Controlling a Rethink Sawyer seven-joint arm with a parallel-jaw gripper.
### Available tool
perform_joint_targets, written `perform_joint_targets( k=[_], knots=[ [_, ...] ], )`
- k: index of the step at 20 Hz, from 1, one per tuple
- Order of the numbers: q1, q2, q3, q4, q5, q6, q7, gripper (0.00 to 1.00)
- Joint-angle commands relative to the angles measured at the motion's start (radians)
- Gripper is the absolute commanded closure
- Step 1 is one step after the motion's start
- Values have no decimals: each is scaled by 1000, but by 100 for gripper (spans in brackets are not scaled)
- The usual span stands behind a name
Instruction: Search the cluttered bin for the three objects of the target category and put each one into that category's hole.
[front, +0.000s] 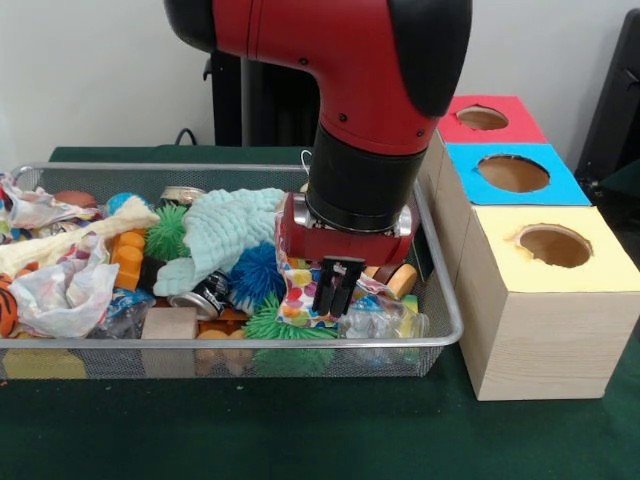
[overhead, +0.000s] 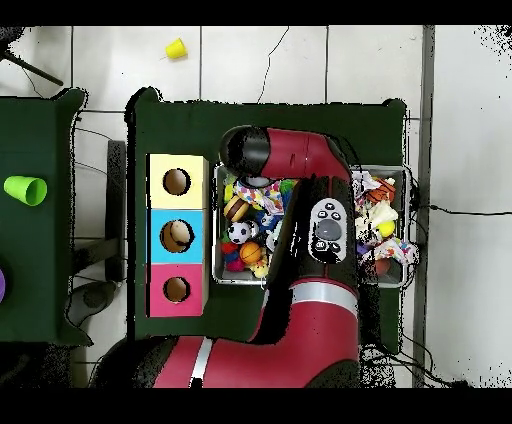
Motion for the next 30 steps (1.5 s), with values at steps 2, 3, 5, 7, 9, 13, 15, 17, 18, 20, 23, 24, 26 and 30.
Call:
perform_joint_targets(
  k=[2,3,5,7,9,13,15,17,18,20,23,24,26,30],
  knots=[
    [12,38,58,12,-35,-61,84,100],
    [18,44,54,5,-36,-60,92,100],
    [28,53,48,-2,-36,-63,109,100],
    [29,56,49,-1,-33,-72,113,100],
    [29,58,50,-2,-32,-78,112,100],
    [25,58,55,2,-23,-84,107,100],
    [18,49,58,8,-19,-69,91,100],
    [9,54,64,10,-19,-80,81,100],
    [0,55,69,14,-20,-89,72,100],
    [-18,67,82,11,-21,-100,50,100],
    [-21,67,85,23,-23,-110,49,100],
    [-24,66,88,29,-24,-115,46,100],
    [-27,65,91,36,-19,-116,50,100],
    [-40,67,103,69,-25,-154,42,100]
  ],
)
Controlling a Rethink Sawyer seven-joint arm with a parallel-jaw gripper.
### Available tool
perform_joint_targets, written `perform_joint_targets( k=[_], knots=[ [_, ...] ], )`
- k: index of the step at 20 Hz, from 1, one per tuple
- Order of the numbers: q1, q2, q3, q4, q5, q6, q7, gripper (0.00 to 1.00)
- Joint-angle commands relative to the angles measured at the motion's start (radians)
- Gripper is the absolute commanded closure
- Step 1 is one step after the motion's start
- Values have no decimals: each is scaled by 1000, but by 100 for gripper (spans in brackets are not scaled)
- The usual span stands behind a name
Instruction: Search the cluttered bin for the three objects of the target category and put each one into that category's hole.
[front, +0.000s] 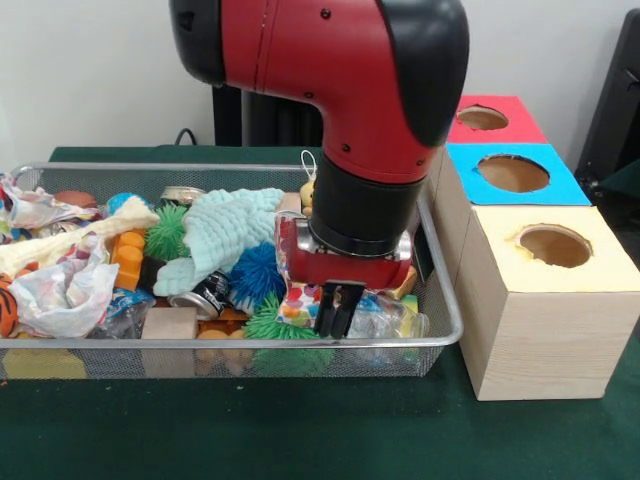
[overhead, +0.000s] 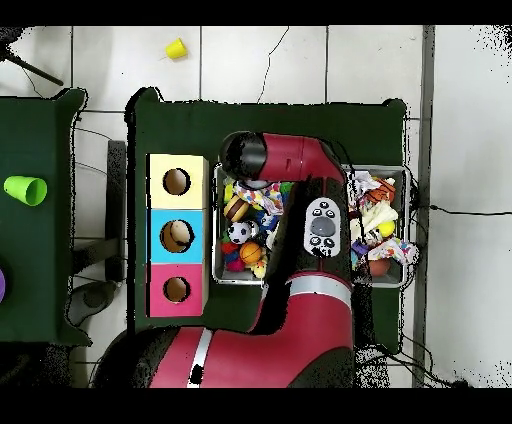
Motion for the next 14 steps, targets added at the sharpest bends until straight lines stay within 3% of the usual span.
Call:
perform_joint_targets(
  k=[1,14],
  knots=[
    [-43,31,102,76,-23,-95,42,100],
    [-19,-4,87,158,-19,-151,89,100]
  ],
)
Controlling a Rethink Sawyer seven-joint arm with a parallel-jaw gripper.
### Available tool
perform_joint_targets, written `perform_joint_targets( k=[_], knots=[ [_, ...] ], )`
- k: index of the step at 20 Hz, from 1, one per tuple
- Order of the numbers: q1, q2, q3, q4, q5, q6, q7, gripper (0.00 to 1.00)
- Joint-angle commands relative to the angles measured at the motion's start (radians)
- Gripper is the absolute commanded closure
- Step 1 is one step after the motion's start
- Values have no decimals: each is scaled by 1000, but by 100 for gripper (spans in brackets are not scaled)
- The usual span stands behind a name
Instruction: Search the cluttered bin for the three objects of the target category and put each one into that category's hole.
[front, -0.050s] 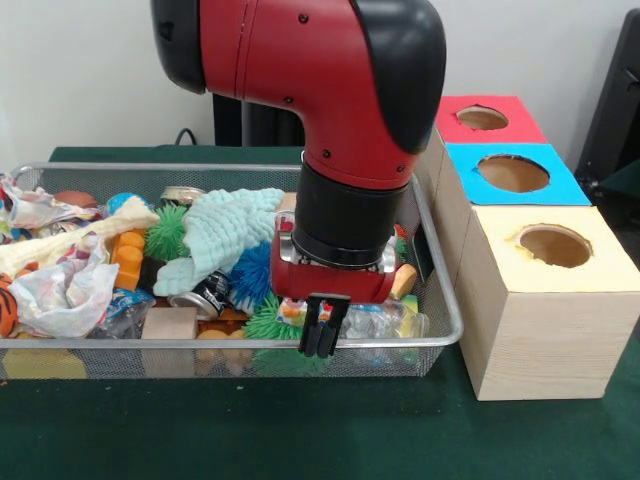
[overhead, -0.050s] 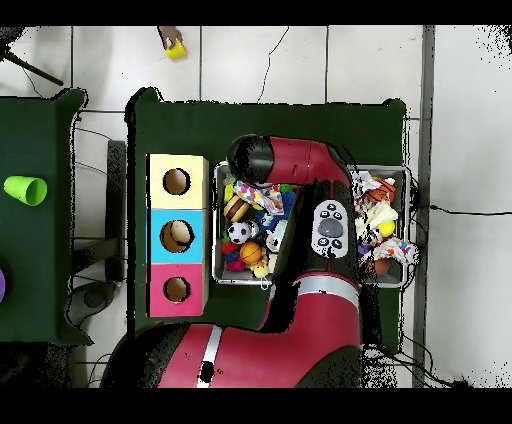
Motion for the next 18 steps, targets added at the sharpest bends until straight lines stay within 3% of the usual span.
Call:
perform_joint_targets(
  k=[1,18],
  knots=[
    [2,-12,82,150,-15,-47,97,100],
    [65,-44,48,197,1,-80,170,100]
  ],
)
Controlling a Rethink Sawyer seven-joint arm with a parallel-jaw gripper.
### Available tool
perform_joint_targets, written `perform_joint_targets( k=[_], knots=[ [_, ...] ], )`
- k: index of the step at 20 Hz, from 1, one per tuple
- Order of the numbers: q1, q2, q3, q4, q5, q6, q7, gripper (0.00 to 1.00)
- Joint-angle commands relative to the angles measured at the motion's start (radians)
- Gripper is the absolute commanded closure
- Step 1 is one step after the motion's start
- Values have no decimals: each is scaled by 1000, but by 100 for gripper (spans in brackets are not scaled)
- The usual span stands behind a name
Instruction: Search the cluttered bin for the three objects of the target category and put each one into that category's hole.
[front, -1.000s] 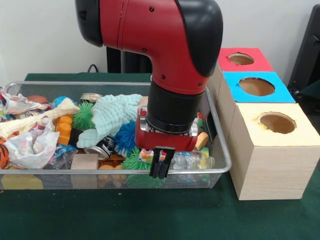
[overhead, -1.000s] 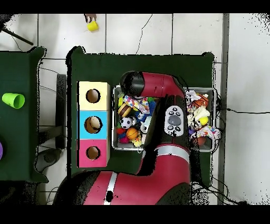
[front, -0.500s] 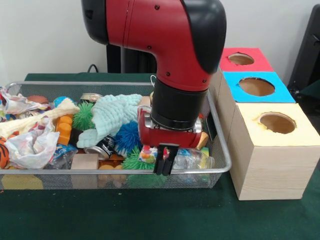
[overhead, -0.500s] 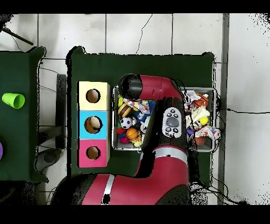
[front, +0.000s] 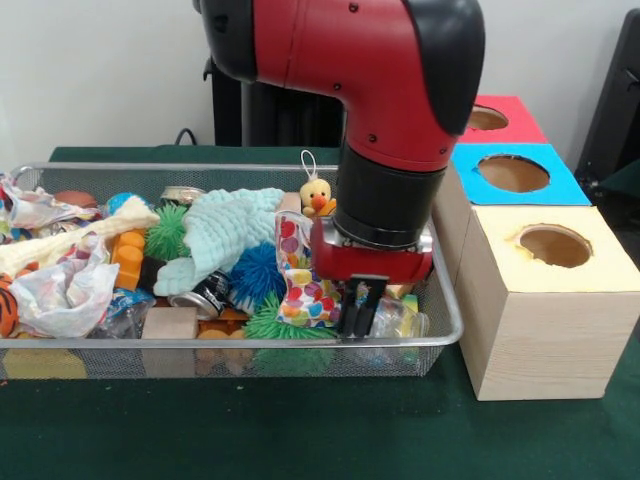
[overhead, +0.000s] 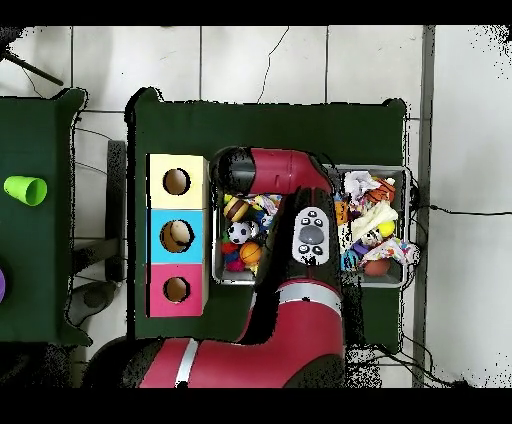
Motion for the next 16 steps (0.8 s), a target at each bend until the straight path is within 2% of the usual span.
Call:
perform_joint_targets(
  k=[1,6,16],
  knots=[
    [19,-4,47,111,4,-52,174,100],
    [21,10,43,98,1,-51,167,100],
    [22,-42,48,185,-2,-106,173,100]
  ],
)
